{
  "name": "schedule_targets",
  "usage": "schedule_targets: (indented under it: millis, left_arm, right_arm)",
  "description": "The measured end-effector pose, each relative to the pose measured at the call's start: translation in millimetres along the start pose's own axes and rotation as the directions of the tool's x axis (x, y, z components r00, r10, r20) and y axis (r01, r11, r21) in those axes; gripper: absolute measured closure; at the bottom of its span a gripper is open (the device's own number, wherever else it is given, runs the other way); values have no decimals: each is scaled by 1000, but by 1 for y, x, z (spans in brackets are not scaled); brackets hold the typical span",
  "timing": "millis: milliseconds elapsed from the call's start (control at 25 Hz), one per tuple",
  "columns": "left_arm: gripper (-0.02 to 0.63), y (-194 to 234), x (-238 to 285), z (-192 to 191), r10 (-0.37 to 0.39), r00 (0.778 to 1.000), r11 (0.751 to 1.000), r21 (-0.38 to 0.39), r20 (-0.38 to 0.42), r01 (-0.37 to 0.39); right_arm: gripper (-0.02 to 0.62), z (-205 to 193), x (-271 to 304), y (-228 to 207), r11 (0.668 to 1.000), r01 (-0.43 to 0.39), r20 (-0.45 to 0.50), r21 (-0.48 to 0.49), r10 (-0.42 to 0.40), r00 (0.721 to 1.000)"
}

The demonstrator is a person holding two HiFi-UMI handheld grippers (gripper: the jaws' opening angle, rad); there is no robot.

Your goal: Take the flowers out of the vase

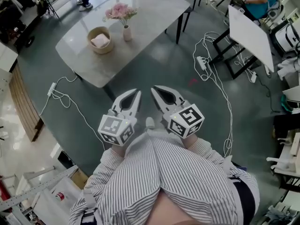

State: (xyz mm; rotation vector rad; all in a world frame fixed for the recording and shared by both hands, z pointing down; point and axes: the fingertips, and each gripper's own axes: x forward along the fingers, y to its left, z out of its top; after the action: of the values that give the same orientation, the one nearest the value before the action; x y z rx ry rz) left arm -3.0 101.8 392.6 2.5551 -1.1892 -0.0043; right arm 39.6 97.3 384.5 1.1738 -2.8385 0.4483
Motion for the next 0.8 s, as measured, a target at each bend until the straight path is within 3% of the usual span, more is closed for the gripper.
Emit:
schedule_targets:
  millis: [440, 800]
  left_arm:
    - [594, 22, 86, 21, 41, 999, 999, -3, 27, -41]
    - [594, 23, 95, 2, 65, 998, 997, -29, -24, -66]
  right_arm:
    - [580, 24, 36, -80, 999, -53, -8, 1, 53, 999]
    - [580, 7, 39, -89, 996, -69, -37, 57, 71, 997]
